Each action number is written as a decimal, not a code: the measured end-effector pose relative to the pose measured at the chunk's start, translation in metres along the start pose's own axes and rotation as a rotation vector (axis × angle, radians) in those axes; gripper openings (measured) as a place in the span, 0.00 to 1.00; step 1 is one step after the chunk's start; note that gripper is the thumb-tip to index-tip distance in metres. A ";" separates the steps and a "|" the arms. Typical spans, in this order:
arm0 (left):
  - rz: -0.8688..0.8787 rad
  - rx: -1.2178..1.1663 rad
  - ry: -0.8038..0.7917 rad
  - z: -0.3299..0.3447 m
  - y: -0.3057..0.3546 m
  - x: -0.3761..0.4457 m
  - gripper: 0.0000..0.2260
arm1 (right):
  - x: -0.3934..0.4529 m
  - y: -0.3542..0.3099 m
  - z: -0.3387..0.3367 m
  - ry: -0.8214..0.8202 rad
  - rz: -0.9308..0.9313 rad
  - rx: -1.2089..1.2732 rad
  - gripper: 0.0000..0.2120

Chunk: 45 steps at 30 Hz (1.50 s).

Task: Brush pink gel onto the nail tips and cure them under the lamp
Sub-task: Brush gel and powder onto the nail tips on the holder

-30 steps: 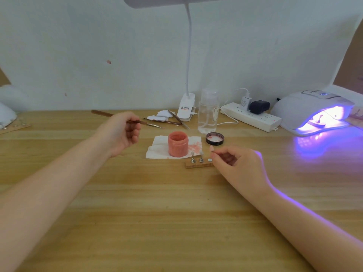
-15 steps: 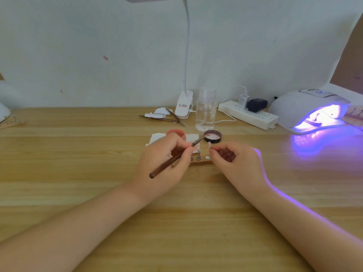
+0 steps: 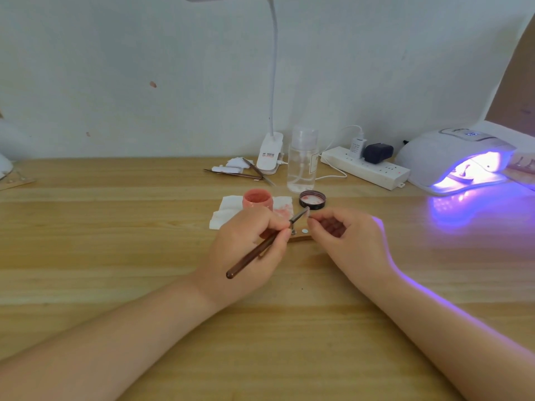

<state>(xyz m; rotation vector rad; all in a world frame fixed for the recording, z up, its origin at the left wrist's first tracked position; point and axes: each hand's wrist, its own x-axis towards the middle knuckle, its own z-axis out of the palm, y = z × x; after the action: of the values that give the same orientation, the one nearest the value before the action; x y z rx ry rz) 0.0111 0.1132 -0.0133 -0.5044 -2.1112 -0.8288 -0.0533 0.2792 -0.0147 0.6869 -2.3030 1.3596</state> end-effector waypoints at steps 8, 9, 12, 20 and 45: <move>0.019 -0.031 -0.019 -0.005 0.004 -0.003 0.07 | 0.000 0.002 0.001 -0.002 -0.001 0.016 0.04; 0.015 -0.038 -0.011 -0.005 0.004 -0.003 0.07 | 0.000 0.002 0.001 -0.003 -0.001 0.013 0.04; -0.037 -0.044 0.026 -0.003 0.004 -0.002 0.07 | 0.000 0.002 0.001 -0.002 0.002 0.014 0.05; -0.027 -0.050 -0.047 -0.004 0.003 -0.002 0.05 | 0.000 0.003 0.001 0.010 -0.021 -0.011 0.06; -0.391 -0.330 0.069 -0.003 0.004 0.002 0.06 | 0.000 0.001 0.001 -0.031 0.004 0.007 0.03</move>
<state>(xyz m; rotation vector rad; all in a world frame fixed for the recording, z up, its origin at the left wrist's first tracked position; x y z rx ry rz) 0.0140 0.1147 -0.0089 -0.2239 -2.0466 -1.4115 -0.0543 0.2782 -0.0156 0.7105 -2.3259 1.3693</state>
